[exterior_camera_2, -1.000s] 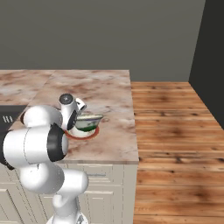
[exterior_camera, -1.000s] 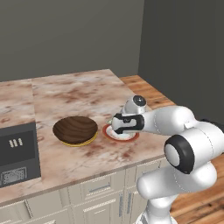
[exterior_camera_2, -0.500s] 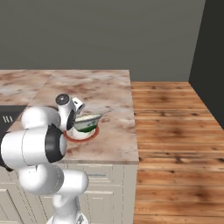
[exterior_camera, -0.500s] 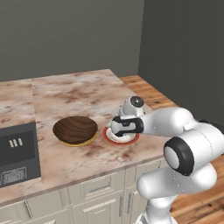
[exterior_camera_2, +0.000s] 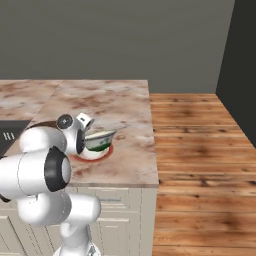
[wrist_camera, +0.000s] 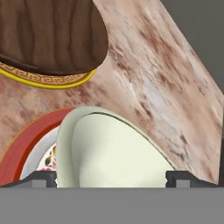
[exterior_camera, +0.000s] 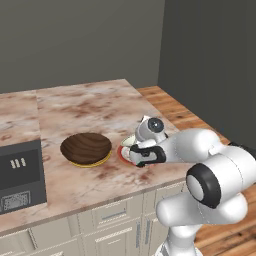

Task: Move the bowls from the cabinet to the plates on the dining table.

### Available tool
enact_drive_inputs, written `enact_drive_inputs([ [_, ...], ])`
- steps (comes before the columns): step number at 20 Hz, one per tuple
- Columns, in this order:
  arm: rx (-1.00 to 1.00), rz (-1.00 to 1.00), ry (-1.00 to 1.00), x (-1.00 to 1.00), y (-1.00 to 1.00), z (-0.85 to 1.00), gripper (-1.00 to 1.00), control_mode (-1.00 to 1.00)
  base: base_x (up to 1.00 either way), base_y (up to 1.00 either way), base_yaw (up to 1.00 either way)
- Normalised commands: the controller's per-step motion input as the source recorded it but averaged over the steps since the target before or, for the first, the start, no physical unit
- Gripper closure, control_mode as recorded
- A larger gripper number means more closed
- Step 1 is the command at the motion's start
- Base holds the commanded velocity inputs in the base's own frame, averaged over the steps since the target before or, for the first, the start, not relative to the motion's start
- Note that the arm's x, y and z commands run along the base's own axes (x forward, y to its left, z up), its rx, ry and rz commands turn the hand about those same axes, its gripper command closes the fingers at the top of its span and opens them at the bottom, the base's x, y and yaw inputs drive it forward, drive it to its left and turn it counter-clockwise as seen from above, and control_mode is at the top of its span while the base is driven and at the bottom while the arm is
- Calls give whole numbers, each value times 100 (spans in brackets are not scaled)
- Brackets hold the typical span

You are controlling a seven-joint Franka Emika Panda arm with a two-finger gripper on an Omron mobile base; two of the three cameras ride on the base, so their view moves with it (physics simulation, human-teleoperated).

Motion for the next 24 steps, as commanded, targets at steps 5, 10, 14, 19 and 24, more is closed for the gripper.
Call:
enact_drive_inputs([
  [5, 0, 0, -27, -30, 0, 52, -100, -100, 0, 0, 0],
  [10, 0, 0, -27, -36, 0, 65, -100, -100, 0, 0, 0],
  [14, 0, 0, -19, -11, 0, 55, -100, -100, 0, 0, 0],
  [19, 0, 0, -3, -1, -16, 62, -100, -100, 0, 0, 0],
  [24, 0, 0, 4, -24, -34, 56, -100, -100, 0, 0, 0],
])
